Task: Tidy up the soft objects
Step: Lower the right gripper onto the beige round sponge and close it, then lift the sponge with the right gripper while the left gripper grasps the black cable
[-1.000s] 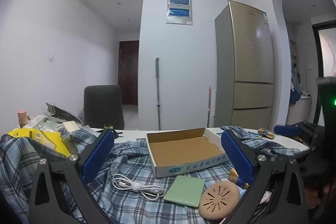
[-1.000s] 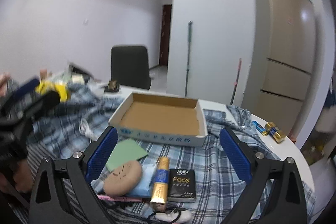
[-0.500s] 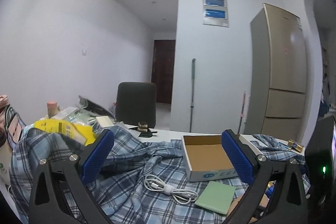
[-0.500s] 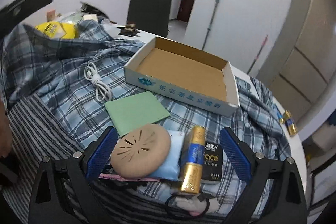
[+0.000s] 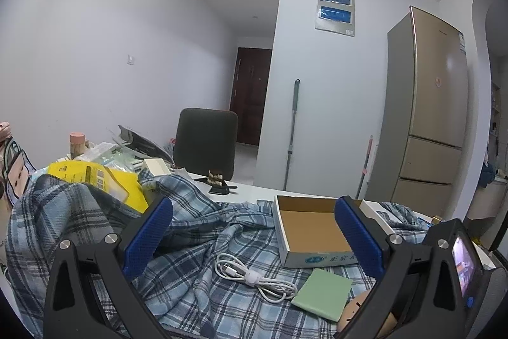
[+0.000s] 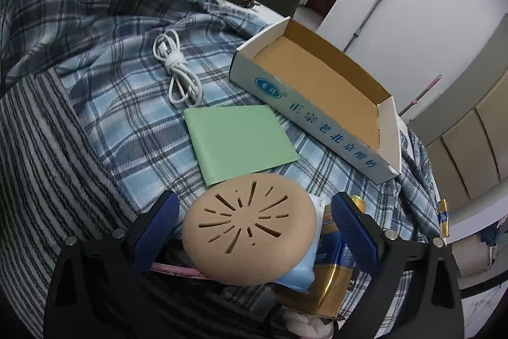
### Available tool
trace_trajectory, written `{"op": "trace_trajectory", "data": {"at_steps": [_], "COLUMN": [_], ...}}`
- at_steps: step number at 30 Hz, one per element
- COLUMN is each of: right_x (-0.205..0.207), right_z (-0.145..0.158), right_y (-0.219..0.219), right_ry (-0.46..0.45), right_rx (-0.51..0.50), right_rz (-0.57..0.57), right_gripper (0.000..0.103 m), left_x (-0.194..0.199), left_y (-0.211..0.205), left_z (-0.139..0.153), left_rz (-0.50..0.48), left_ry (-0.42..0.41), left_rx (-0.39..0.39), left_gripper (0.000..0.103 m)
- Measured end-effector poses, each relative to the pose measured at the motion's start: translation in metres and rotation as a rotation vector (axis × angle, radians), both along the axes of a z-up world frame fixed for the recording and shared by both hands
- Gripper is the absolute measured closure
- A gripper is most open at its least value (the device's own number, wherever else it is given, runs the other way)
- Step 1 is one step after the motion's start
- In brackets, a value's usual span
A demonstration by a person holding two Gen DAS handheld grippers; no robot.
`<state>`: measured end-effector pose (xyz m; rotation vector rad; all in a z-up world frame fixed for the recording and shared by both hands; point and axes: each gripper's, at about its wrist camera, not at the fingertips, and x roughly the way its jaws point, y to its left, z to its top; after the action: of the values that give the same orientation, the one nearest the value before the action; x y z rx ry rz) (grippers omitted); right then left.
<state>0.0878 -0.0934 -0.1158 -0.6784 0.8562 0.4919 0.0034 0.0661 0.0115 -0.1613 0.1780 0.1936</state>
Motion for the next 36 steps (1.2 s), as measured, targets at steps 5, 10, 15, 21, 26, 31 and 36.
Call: {"op": "trace_trajectory", "data": {"at_steps": [5,10,15,21,26,31,36], "right_x": [0.003,-0.002,-0.005,-0.005,0.007,0.013,0.004], "right_z": [-0.009,0.0,0.035,0.065,0.043,0.023,0.019], "right_y": [0.004,-0.002,-0.029,-0.089,-0.108,-0.113,-0.11], "right_ry": [0.075,0.03,0.037,0.092,0.147,0.169,0.135], "right_rx": [-0.026,0.006,0.182,0.381,0.425,0.426,0.373], "right_rz": [0.027,0.008,-0.047,-0.166,-0.241,-0.253,-0.234], "right_gripper": [0.022,0.025,0.025,0.024,0.024,0.022,0.02], "left_x": [0.0,0.001,0.0,0.0,0.005,0.01,0.014], "left_y": [-0.002,-0.001,-0.003,-0.013,-0.016,-0.019,-0.02], "left_z": [0.0,-0.001,-0.001,-0.001,-0.005,-0.009,-0.012], "left_rz": [0.0,-0.004,-0.035,-0.062,-0.071,-0.054,-0.065], "left_ry": [0.001,0.005,0.0,-0.003,0.023,0.042,0.06], "left_rx": [0.008,-0.002,-0.008,0.028,0.035,0.062,0.067], "left_gripper": [0.0,0.0,0.0,0.0,0.0,0.0,0.0]}}
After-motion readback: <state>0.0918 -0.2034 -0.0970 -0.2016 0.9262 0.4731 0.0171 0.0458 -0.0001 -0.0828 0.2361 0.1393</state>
